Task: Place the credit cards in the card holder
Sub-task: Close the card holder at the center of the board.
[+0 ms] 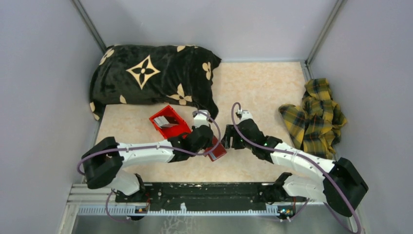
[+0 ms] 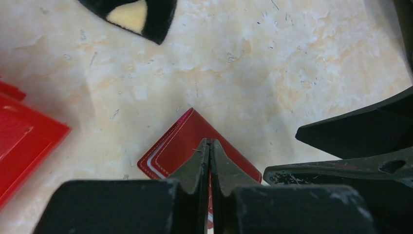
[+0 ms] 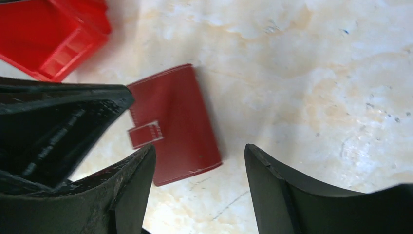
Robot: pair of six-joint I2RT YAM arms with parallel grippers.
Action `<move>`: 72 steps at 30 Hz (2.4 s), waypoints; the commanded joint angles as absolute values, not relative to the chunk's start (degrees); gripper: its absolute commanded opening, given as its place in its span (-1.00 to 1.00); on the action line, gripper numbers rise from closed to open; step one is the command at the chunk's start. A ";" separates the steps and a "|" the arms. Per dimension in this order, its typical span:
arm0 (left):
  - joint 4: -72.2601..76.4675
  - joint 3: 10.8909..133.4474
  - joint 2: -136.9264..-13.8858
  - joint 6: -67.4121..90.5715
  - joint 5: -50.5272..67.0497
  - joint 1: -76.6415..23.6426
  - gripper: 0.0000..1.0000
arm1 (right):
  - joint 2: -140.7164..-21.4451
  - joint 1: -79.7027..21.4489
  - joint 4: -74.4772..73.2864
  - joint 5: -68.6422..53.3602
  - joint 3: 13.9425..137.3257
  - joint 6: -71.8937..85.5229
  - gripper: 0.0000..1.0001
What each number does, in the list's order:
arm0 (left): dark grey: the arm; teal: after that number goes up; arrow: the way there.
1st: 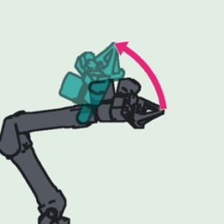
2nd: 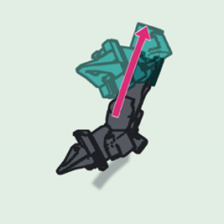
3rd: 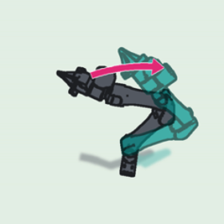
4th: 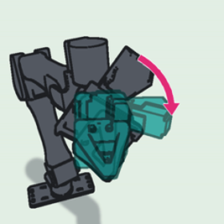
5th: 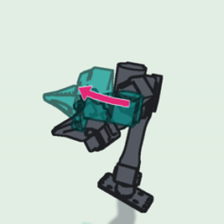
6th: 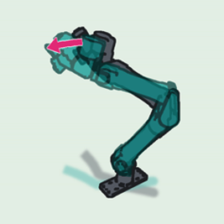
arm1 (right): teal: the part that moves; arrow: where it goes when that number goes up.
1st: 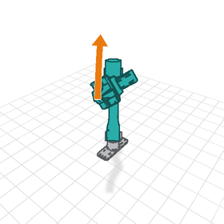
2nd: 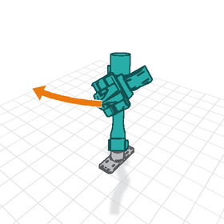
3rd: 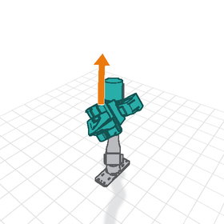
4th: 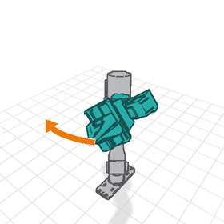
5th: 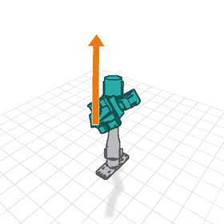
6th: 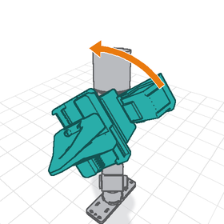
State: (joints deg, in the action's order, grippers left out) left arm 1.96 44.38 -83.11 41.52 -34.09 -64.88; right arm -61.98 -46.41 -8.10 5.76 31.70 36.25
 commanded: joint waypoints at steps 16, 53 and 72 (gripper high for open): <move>11.02 43.03 -92.37 40.33 -14.42 -59.06 -0.89 | -68.93 -37.88 12.39 -11.04 21.71 40.63 0.38; 9.78 27.95 -88.18 51.77 -16.33 -59.94 -0.96 | -89.94 -48.20 41.87 -15.98 7.18 51.59 0.40; 1.82 32.34 -73.21 47.86 -25.85 -60.38 -0.22 | -87.38 -52.69 36.13 -3.47 7.38 59.35 0.36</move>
State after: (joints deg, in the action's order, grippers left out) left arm 5.50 30.98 -77.19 51.18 -21.17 -60.12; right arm -88.84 -52.40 55.66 -10.20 10.50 58.83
